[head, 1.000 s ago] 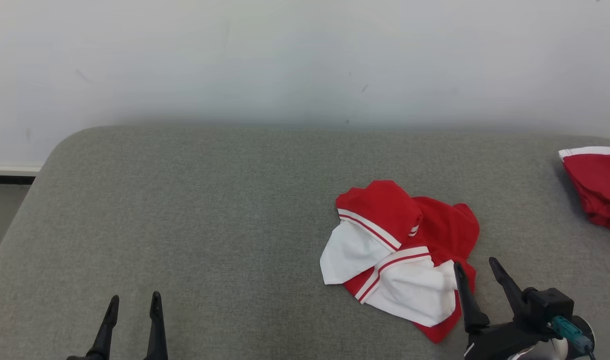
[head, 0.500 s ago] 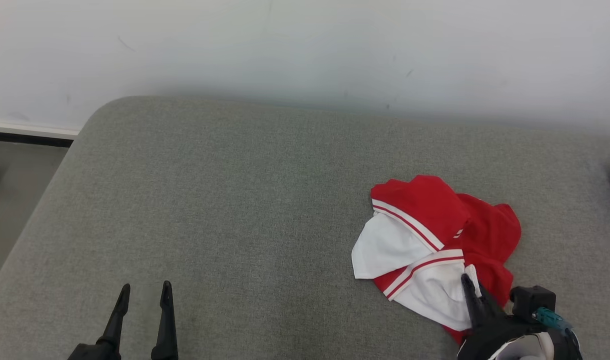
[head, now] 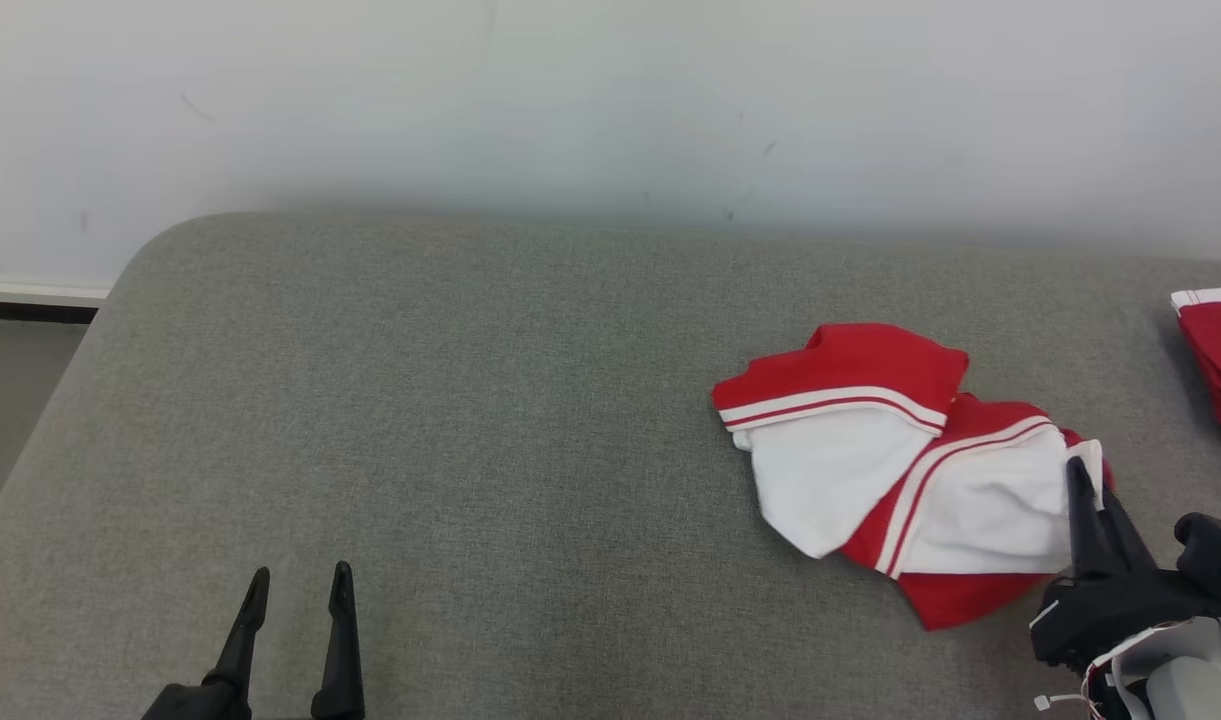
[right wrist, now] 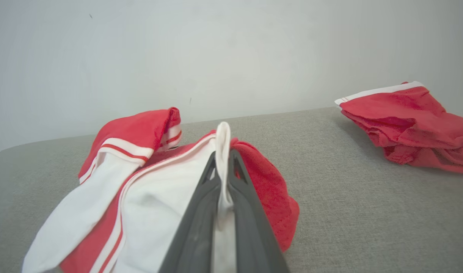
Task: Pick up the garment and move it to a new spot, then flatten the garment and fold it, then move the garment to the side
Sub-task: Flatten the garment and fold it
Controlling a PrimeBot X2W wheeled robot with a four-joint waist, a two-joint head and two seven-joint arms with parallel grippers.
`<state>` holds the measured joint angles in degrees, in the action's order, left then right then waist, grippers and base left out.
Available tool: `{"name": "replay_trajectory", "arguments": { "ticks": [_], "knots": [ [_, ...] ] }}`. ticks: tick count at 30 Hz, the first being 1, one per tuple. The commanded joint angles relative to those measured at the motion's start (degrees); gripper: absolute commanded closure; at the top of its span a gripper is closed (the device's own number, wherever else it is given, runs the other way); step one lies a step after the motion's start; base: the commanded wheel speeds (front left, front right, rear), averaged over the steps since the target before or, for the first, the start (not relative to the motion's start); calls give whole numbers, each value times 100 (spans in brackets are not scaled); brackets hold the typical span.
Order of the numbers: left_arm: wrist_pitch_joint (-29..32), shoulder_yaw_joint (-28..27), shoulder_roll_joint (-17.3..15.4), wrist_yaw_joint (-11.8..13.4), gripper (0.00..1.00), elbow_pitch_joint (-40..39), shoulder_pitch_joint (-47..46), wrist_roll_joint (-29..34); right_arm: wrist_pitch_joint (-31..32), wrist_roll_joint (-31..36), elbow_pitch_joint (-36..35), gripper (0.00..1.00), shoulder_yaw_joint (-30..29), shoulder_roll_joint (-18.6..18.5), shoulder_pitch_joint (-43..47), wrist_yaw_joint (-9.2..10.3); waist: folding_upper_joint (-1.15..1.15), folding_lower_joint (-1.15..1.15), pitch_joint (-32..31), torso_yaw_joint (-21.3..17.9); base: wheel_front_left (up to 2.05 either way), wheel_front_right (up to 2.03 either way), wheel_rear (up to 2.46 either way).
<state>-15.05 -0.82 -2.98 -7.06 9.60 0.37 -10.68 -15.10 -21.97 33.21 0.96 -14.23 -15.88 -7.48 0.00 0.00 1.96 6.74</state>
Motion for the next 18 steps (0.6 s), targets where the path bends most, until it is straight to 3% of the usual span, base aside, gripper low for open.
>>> {"name": "replay_trajectory", "arguments": {
  "ticks": [1,8,9,10,18],
  "knots": [
    [-17,13,7,-3,0,10,-77,-50,-3,70,-40,100,-29,6,79,-5,0,0,10,2,0,0,0],
    [-17,70,10,-19,0,107,-110,-127,57,53,110,100,349,-18,272,-5,0,0,1,116,0,0,0],
    [-17,88,9,-19,0,125,-97,-143,131,22,228,75,418,-27,314,-5,0,0,-11,140,0,0,0],
    [-17,107,10,-20,0,138,-88,-138,148,13,280,1,470,-35,317,-5,0,0,-22,162,0,0,0],
    [-17,112,11,45,0,114,33,-186,-11,147,90,0,190,-87,530,-5,0,0,-110,176,0,0,0]
  ]
}}
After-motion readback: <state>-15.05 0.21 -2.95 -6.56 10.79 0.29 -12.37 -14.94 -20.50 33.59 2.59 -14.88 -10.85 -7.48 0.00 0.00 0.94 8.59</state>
